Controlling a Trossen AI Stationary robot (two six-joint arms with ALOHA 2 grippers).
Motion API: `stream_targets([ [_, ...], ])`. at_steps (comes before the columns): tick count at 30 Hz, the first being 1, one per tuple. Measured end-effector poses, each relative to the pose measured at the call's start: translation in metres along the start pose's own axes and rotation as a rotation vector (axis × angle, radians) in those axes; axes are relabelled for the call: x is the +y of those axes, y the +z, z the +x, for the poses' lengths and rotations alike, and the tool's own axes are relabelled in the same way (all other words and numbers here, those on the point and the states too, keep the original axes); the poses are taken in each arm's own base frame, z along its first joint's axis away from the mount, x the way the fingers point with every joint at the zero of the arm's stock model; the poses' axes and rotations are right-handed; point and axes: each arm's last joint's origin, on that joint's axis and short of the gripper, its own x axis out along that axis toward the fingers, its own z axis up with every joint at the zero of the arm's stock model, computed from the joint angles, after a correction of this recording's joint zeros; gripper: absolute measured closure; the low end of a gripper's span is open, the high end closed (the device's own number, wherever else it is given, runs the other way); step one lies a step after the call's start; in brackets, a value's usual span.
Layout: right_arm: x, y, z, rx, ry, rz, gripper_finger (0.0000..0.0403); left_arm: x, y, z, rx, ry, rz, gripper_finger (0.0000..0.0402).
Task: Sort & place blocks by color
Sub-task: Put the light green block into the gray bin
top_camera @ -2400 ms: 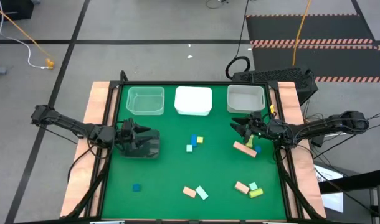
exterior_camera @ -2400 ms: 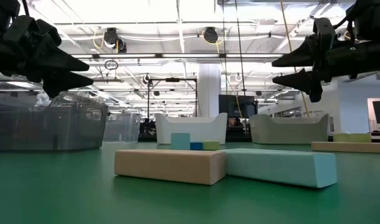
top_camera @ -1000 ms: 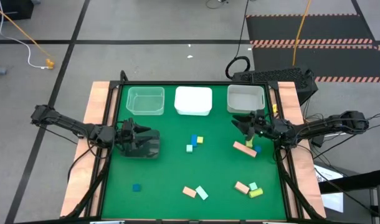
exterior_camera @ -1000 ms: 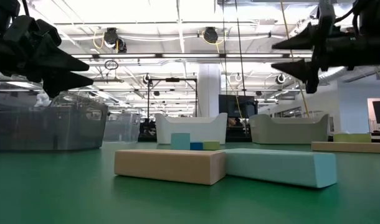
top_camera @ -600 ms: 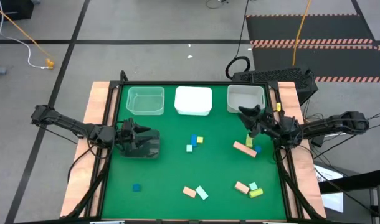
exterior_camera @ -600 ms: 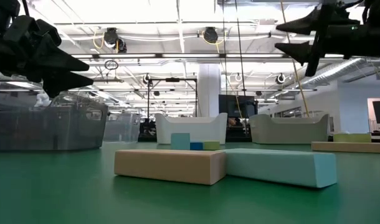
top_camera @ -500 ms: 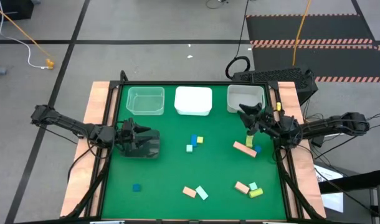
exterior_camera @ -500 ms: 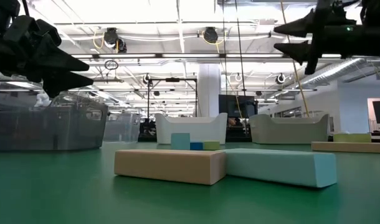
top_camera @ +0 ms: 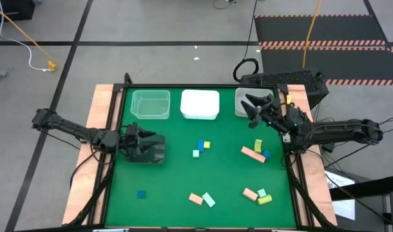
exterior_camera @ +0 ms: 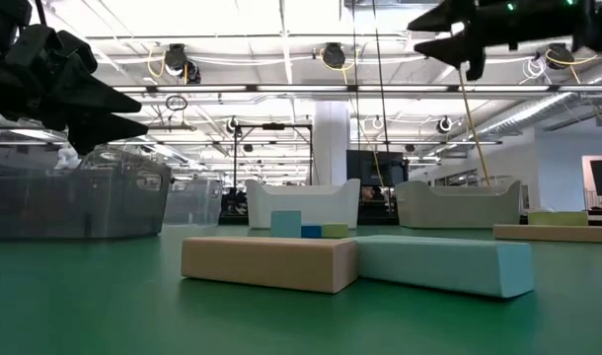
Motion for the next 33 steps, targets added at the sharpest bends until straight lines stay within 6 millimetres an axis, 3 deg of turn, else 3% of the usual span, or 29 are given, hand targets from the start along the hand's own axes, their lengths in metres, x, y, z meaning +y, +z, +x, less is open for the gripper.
stream_targets([
  [7,0.003,0.034,0.005,0.184,-0.371,0.053,0.0186,0.0,0.0,0.0,0.0,0.0,0.0,0.0158],
  [15,0.013,0.054,0.009,0.26,-0.291,0.201,0.0186,0.0,0.0,0.0,0.0,0.0,0.0,0.0158],
  [22,0.025,0.068,0.024,0.331,-0.309,0.125,0.0186,0.0,0.0,0.0,0.0,0.0,0.0,0.0158],
  [27,0.024,0.064,0.028,0.579,-0.453,0.043,0.0186,0.0,0.0,0.0,0.0,0.0,0.0,0.0158],
  [33,0.01,0.034,0.014,1.046,-0.722,0.211,0.0186,0.0,0.0,0.0,0.0,0.0,0.0,0.0158],
])
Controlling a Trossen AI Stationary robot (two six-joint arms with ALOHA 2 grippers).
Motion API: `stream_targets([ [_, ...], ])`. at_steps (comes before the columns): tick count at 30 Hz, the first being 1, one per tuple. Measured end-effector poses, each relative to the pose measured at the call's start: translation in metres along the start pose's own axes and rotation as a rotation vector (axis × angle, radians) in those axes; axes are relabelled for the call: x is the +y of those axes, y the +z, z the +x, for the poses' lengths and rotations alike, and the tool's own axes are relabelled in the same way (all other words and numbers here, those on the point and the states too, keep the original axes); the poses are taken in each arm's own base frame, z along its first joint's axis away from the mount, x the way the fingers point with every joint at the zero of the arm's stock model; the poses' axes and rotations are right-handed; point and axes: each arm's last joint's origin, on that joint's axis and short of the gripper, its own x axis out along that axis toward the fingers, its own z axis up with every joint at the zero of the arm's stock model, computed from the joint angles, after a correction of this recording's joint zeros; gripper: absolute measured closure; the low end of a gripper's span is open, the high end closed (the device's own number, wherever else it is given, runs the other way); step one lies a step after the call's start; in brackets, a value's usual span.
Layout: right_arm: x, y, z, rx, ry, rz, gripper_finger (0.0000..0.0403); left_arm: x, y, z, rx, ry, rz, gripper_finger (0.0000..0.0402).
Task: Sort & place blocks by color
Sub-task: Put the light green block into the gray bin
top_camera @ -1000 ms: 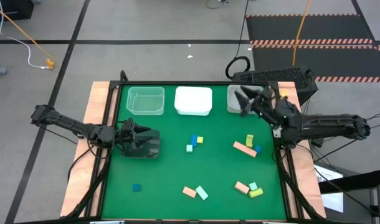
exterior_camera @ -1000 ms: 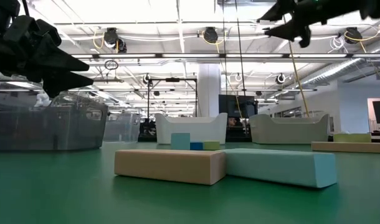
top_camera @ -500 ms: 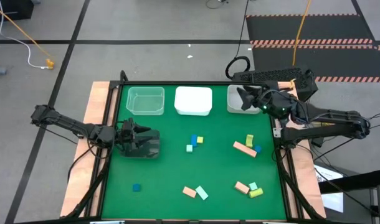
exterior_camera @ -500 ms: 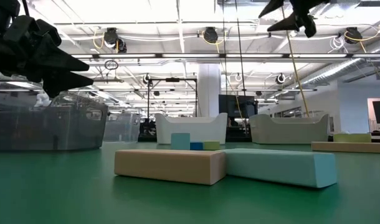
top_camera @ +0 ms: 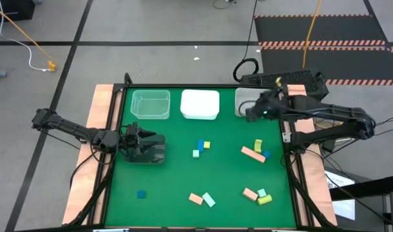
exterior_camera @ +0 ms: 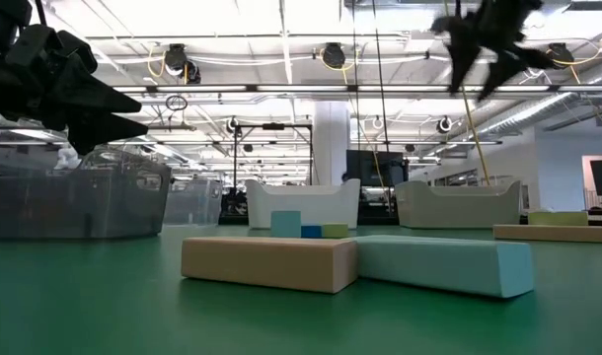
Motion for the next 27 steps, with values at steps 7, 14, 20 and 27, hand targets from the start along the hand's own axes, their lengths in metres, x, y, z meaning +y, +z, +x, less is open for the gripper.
stream_targets([
  [7,-0.014,-0.041,0.052,0.364,-0.222,0.139,0.0186,0.0,0.0,0.0,0.0,0.0,0.0,0.0158],
  [14,-0.021,-0.068,0.091,0.429,-0.185,0.2,0.0186,0.0,0.0,0.0,0.0,0.0,0.0,0.0158],
  [20,-0.038,-0.081,0.105,0.429,-0.298,0.333,0.0186,0.0,0.0,0.0,0.0,-0.001,0.0,0.0158],
  [27,-0.037,-0.087,0.12,0.406,-0.205,0.395,0.0186,0.0,0.0,0.0,0.0,0.0,0.0,0.0158],
])
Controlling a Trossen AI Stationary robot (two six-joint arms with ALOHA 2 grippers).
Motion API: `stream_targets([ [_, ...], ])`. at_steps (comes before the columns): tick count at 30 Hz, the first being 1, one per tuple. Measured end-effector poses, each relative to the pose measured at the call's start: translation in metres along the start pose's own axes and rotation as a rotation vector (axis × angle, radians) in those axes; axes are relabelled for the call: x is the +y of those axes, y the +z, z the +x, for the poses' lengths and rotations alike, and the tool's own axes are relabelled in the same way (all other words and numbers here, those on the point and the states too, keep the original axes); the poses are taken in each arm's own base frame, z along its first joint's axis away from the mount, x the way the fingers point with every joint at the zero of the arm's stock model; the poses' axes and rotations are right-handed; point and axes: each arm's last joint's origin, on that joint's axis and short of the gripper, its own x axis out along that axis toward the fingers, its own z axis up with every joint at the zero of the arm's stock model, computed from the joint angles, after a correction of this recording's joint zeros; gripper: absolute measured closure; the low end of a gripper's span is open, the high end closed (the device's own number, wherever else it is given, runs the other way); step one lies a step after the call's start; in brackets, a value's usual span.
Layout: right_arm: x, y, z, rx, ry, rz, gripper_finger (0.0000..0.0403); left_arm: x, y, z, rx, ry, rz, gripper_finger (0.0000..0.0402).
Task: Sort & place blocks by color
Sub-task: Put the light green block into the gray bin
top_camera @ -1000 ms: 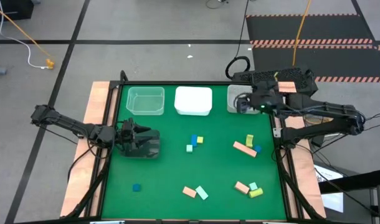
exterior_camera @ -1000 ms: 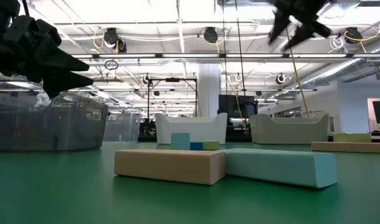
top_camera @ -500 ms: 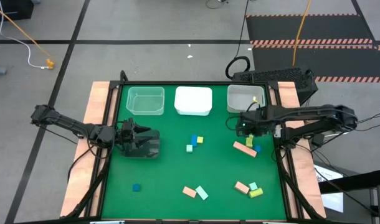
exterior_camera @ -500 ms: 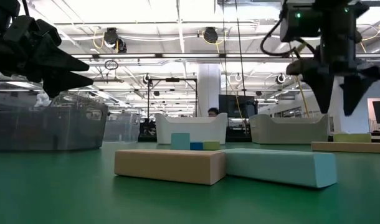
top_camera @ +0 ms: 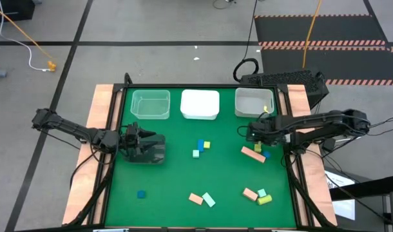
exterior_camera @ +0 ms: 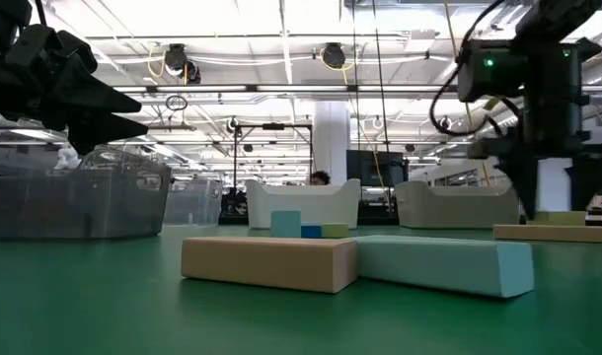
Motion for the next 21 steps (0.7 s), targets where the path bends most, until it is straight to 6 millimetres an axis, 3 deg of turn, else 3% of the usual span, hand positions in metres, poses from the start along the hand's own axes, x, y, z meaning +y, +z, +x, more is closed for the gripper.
stream_targets([
  [5,0.008,0.002,0.003,-0.06,0.103,0.015,0.0186,0.0,0.0,0.0,0.0,0.0,0.0,0.0158],
  [21,0.01,0.003,0.014,-0.131,0.03,-0.025,0.0186,0.0,0.0,0.0,0.0,0.0,0.0,0.0158],
])
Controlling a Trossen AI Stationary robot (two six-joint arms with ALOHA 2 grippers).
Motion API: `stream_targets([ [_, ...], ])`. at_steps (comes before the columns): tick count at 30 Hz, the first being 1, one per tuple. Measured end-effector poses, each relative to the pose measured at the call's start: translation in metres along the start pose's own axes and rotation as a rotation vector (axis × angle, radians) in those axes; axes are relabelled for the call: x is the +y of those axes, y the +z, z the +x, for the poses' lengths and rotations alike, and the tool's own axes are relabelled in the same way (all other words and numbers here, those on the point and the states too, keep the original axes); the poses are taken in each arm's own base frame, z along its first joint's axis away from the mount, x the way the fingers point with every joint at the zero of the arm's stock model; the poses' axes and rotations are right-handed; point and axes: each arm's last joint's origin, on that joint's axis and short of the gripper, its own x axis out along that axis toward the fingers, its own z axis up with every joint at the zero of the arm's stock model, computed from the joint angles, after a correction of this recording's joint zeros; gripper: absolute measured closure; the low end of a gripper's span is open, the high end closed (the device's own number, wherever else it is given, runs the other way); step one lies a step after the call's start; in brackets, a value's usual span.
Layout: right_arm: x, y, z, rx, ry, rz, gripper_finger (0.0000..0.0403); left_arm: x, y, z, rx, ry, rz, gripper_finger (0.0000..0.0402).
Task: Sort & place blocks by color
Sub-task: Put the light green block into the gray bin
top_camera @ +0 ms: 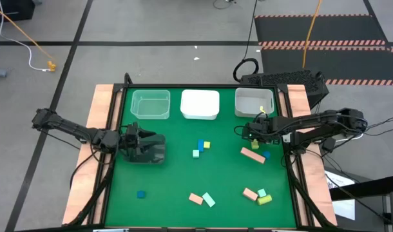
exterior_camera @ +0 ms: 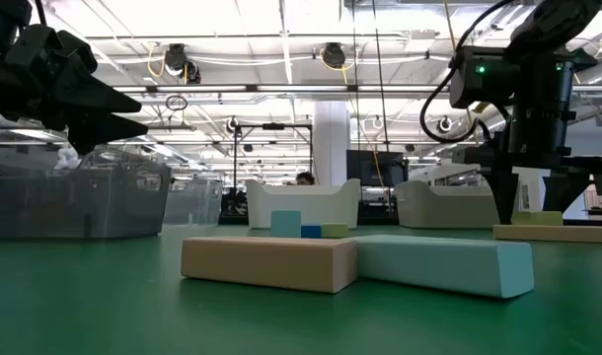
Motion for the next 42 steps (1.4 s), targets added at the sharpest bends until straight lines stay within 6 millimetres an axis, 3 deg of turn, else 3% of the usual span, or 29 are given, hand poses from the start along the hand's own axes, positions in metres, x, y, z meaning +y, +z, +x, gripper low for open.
stream_targets([
  [6,0.004,-0.001,0.008,-0.018,-0.027,-0.141,0.02,0.0,0.0,0.0,0.0,0.0,0.0,0.0158],
  [12,0.003,-0.001,0.007,-0.013,-0.027,-0.194,0.029,0.0,0.0,0.0,0.0,0.0,0.0,0.0158],
  [17,0.005,0.0,0.002,-0.024,0.036,-0.212,0.0291,0.0,0.0,0.0,0.0,0.0,0.0,0.0158],
  [20,0.011,0.001,-0.007,-0.038,0.169,-0.225,0.0291,0.0,0.0,0.0,0.0,0.0,0.0,0.0158],
  [24,0.03,0.007,-0.028,-0.123,0.477,-0.254,0.0291,0.0,0.0,0.0,0.0,0.0,0.0,0.0158],
  [34,0.065,0.041,-0.098,-0.675,1.139,-0.401,0.0291,0.0,0.0,0.0,0.001,0.0,0.0,0.0158],
  [39,0.067,0.049,-0.13,-0.922,1.409,-0.495,0.0291,0.0,0.0,0.0,0.0,0.0,0.0,0.0158],
  [42,0.065,0.051,-0.139,-1.008,1.473,-0.507,0.0291,0.0,0.0,0.0,0.001,0.0,0.0,0.0158],
])
